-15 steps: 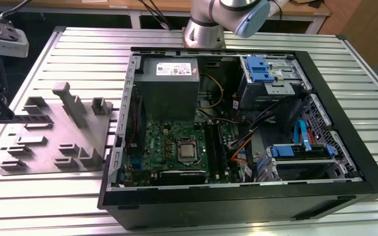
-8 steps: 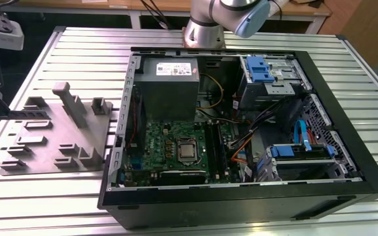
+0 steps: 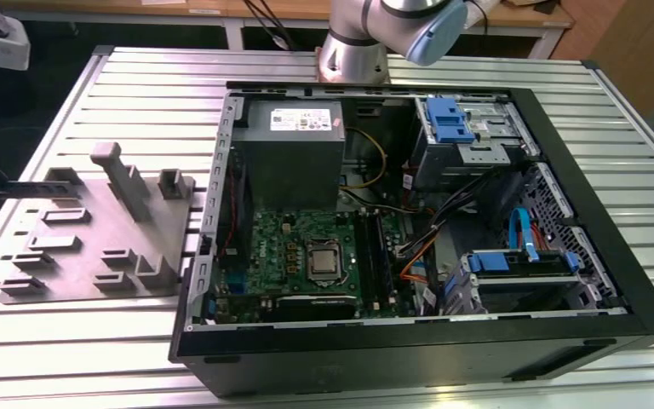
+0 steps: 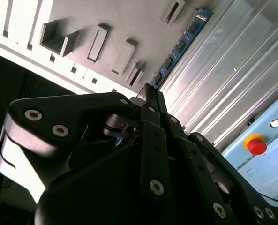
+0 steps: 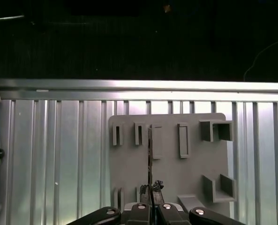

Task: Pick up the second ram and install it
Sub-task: 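Pick up the second ram and move it above second insertion slot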

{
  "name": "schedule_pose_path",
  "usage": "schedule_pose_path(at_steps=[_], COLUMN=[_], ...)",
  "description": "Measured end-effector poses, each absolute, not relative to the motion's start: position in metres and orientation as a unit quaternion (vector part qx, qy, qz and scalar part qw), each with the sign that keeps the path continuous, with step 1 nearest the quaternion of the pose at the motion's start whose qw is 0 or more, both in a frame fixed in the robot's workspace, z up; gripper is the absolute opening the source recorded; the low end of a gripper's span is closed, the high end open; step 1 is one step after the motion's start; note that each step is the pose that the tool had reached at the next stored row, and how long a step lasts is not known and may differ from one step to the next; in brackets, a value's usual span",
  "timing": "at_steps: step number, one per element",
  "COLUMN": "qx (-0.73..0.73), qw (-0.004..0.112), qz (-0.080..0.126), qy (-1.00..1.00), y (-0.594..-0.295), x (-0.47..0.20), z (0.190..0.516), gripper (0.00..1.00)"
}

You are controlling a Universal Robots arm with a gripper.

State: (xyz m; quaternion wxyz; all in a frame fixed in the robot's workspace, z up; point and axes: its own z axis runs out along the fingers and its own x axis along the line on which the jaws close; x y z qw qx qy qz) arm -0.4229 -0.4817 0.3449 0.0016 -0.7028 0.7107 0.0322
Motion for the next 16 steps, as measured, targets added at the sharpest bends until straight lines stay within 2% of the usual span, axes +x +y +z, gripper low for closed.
schedule_pose_path(at_steps=[16], qx=[-0.701], qw=[0.002], qz=[0.032], qy=[0.713], y=[-0.482], x=[-0.423], z=[0.376], gripper=[0.12])
